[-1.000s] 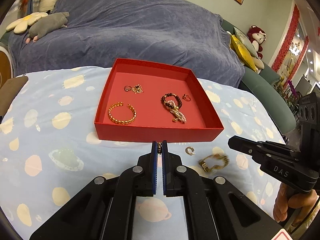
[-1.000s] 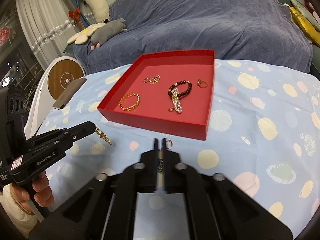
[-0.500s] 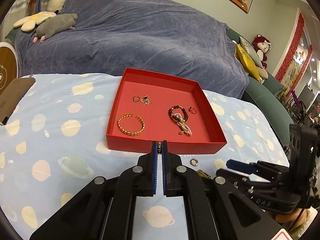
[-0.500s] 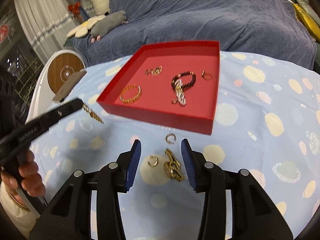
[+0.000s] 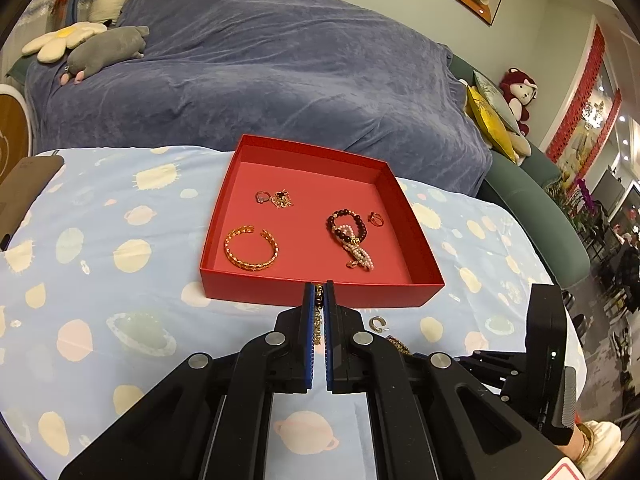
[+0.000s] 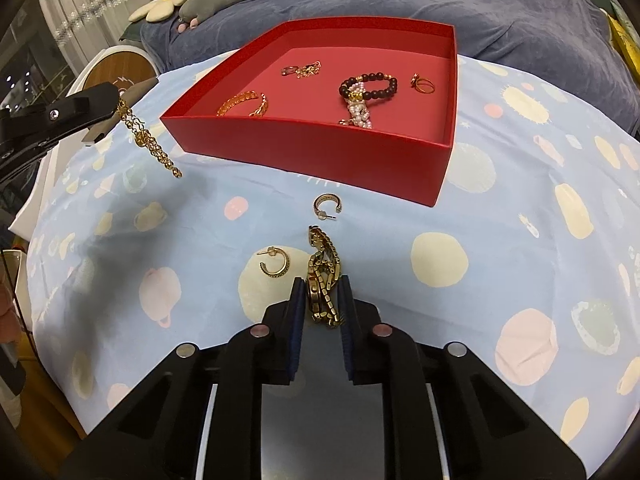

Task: Organize jewelry
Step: 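Carry the chain and watch into the red box and open both tools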

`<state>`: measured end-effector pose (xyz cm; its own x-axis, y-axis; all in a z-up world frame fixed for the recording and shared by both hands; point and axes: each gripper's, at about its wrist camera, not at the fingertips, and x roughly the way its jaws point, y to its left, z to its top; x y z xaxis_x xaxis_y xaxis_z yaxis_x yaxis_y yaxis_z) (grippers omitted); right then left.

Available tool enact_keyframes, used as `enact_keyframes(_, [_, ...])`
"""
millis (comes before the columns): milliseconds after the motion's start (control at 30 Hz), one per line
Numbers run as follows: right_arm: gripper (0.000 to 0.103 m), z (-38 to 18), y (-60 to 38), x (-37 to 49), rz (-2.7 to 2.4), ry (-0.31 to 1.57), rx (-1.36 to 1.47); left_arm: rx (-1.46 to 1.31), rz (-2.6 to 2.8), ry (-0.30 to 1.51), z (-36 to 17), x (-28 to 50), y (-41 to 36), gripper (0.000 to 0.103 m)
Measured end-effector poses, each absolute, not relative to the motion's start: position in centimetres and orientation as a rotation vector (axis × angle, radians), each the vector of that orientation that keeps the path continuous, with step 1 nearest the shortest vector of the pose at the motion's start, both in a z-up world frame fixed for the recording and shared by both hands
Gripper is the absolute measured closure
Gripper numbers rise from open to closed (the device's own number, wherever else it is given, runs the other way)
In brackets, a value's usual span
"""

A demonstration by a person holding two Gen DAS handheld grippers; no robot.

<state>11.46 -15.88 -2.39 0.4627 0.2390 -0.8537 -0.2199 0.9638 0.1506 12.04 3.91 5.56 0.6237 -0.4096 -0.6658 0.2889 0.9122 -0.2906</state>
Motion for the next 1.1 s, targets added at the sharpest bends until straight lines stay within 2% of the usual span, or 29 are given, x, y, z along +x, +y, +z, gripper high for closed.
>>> enact_keyframes(533, [0.088, 6.6, -16.4, 13.0, 0.295, 0.807, 0.154, -0.185, -0.405, 0.735, 8.3, 13.6, 2.8, 0.101])
enact_keyframes(1100, [0.088, 7.4, -18.1, 20.5, 0.233, 0.765, 0.217, -0.175, -0.353, 0.699, 9.9, 21.6, 1.0, 0.101])
